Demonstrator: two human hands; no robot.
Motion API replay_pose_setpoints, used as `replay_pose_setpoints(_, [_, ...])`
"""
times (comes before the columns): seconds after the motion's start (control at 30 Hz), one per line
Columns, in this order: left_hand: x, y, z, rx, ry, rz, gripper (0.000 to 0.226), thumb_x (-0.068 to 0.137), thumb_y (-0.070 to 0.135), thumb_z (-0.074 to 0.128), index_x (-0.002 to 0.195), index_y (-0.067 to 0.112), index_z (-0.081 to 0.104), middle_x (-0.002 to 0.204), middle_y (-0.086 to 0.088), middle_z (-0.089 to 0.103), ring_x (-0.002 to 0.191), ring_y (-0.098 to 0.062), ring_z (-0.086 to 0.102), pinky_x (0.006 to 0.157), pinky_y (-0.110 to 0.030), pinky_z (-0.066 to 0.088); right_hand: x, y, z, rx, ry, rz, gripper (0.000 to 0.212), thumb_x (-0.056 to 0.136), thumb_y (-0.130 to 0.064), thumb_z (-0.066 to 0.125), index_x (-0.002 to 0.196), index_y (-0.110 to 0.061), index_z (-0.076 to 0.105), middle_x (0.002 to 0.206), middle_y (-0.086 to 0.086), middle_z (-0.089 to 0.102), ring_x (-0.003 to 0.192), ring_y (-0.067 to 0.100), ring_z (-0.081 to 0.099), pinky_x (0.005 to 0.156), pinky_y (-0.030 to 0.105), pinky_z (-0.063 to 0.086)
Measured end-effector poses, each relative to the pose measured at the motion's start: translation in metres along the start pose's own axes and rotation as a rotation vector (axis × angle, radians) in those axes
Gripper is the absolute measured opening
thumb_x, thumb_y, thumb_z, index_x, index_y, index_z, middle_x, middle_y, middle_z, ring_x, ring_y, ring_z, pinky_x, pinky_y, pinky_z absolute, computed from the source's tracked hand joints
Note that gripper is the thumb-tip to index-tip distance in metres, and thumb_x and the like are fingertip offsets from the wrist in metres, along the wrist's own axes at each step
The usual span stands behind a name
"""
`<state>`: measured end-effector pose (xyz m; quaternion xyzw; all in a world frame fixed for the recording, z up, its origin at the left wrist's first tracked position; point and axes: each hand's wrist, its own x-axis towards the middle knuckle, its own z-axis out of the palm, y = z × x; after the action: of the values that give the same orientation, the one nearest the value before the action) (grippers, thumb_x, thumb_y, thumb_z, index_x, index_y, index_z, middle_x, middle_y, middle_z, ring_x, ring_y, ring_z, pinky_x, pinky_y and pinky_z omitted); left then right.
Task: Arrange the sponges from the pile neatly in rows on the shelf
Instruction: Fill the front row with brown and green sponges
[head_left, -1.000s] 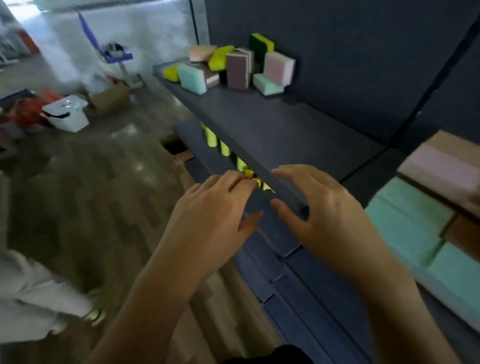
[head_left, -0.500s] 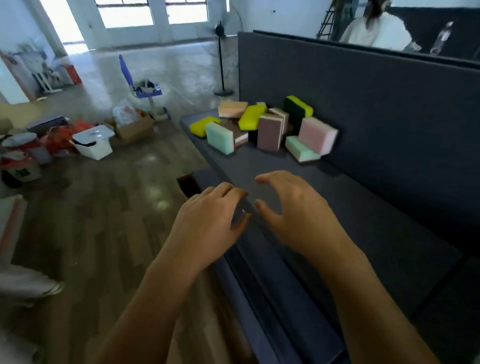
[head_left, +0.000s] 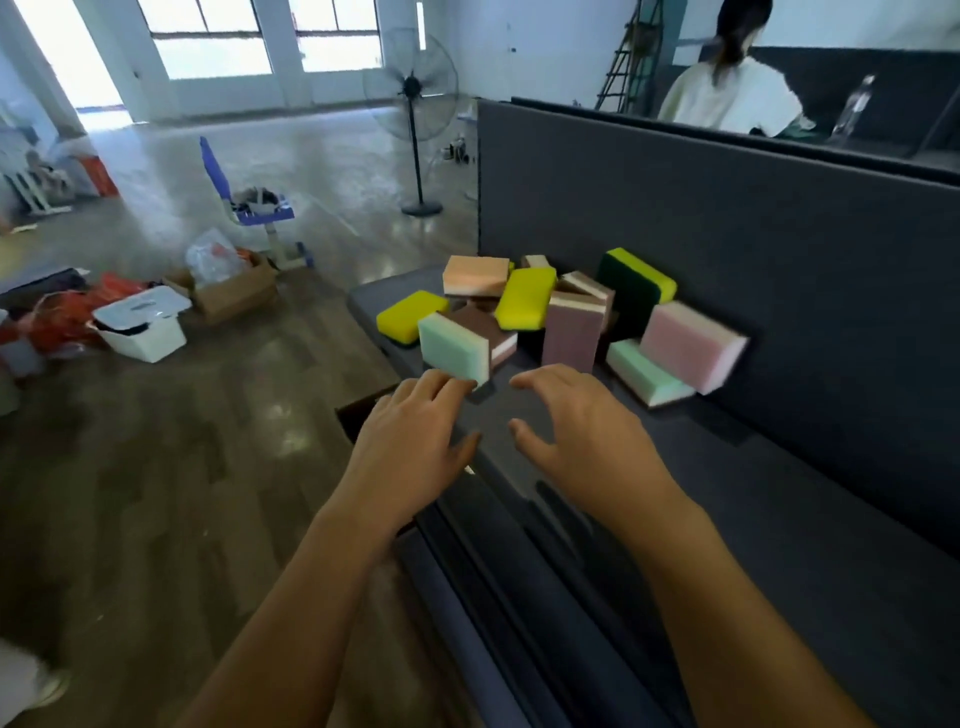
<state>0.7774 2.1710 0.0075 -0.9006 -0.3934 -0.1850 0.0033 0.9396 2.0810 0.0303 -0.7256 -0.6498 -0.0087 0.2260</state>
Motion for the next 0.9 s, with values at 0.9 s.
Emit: replay_pose_setpoints(0.9, [0.119, -0.068, 0.033, -0.087, 0.064, 0.485, 0.065, 0.072, 0.028, 0.082, 0.132, 0.027, 0.056, 0.115, 0.000, 0.053, 0.103, -0.027, 0.056, 0.085, -0.044, 0.044, 0.132, 0.057, 0.037, -0.395, 0.012, 0.521, 0.067, 0.086, -0.022, 0.067, 0.145, -0.019, 0.036, 0.143, 0.012, 0.035, 0.124, 0.033, 0.041, 0.099, 0.044, 0.042])
